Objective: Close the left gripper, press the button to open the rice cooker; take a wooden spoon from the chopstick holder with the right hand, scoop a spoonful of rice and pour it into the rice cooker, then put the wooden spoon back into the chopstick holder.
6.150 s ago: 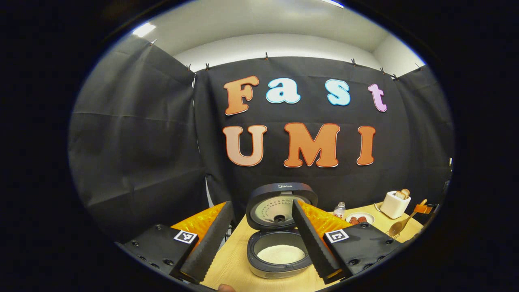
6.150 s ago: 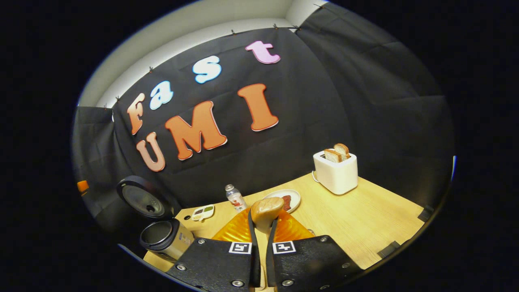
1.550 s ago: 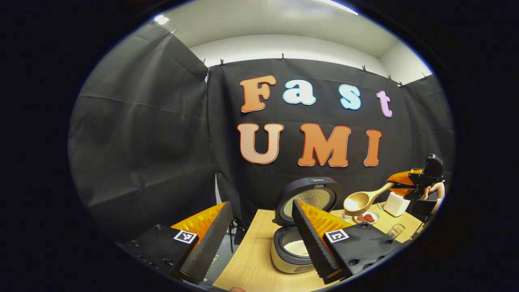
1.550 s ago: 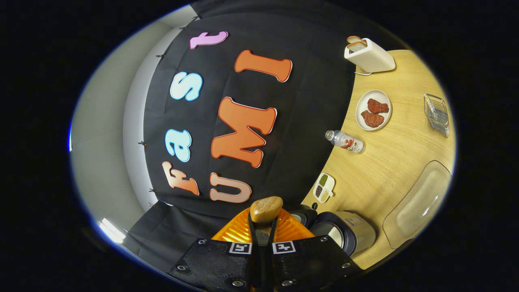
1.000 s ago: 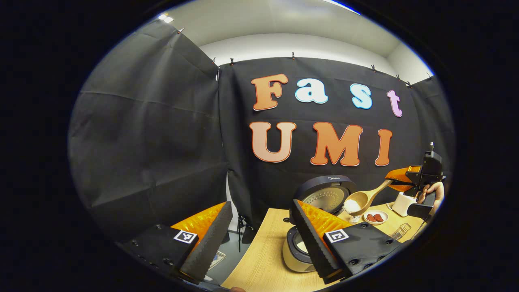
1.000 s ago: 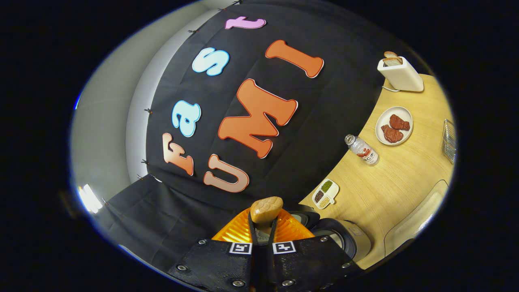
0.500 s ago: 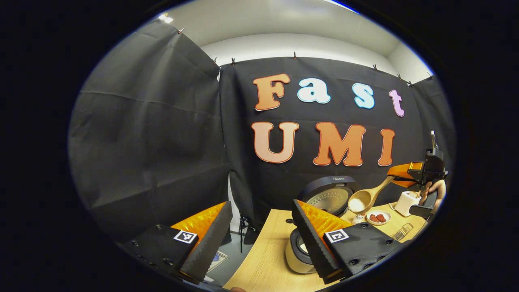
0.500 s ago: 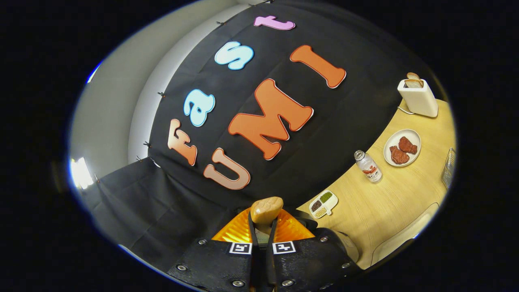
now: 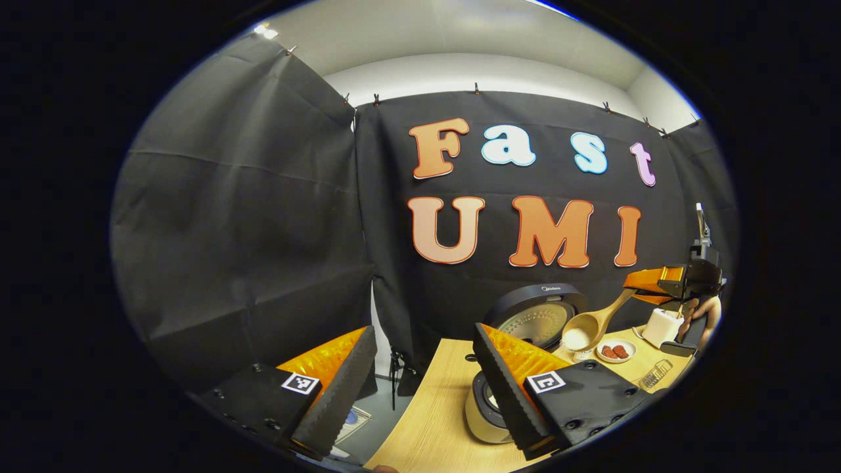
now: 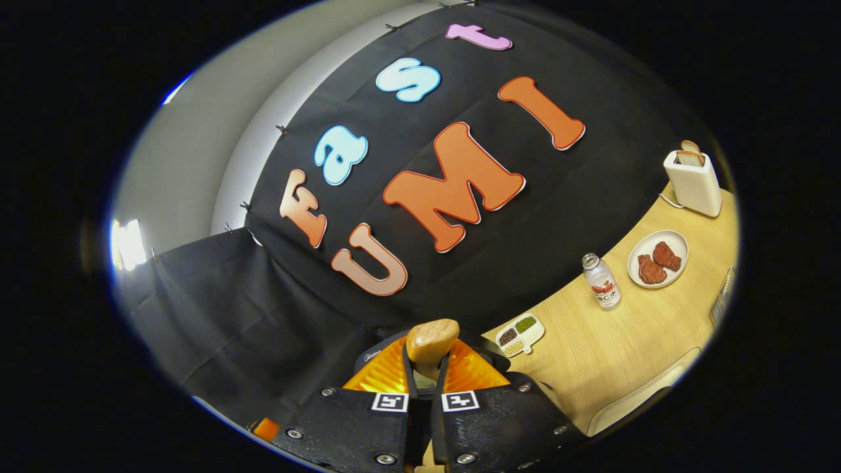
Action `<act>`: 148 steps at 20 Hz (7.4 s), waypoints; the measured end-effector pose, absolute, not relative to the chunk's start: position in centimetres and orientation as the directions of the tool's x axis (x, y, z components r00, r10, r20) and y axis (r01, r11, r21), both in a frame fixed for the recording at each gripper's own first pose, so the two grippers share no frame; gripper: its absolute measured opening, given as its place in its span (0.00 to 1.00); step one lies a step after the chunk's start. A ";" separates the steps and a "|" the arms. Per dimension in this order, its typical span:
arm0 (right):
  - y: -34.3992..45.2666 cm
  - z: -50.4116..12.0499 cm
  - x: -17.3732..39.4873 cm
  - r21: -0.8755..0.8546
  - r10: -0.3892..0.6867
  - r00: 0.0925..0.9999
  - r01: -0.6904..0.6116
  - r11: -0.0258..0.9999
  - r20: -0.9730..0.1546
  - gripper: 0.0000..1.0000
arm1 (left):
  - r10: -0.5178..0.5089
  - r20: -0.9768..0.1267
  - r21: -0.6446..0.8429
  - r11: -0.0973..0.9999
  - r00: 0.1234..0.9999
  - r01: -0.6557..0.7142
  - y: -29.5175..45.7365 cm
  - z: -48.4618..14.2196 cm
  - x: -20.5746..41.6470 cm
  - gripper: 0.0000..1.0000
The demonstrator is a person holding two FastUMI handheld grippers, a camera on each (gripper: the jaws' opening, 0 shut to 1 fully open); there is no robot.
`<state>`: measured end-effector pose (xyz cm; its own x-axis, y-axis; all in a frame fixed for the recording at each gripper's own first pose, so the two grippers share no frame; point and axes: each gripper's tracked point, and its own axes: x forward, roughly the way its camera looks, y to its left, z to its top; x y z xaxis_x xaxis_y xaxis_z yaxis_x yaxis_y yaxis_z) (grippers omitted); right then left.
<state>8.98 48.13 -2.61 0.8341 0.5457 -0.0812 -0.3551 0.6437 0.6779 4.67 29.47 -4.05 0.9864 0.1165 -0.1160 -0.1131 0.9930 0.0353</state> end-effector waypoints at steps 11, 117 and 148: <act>50.5 -2.0 8.3 0.543 0.576 0.815 -0.456 0.705 -0.064 0.04 | 0.121 -0.120 0.029 0.993 0.985 -0.119 29.6 -4.4 4.6 0.99; 3.1 -3.4 9.2 0.046 -0.046 0.985 0.054 0.997 -0.165 0.93 | -0.006 -0.043 0.002 1.000 0.999 0.006 6.1 4.4 22.5 1.00; 5.5 -0.2 6.5 0.004 0.005 0.993 -0.004 1.000 -0.118 0.93 | -0.001 -0.324 0.057 0.998 0.946 0.020 6.5 -15.2 17.9 0.97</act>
<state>6.55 5.53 -0.20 0.9930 0.0046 -0.1183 -0.0042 1.0000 0.0035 17.86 6.47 -15.18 0.9461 -0.0006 -0.3239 0.0202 0.9982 0.0571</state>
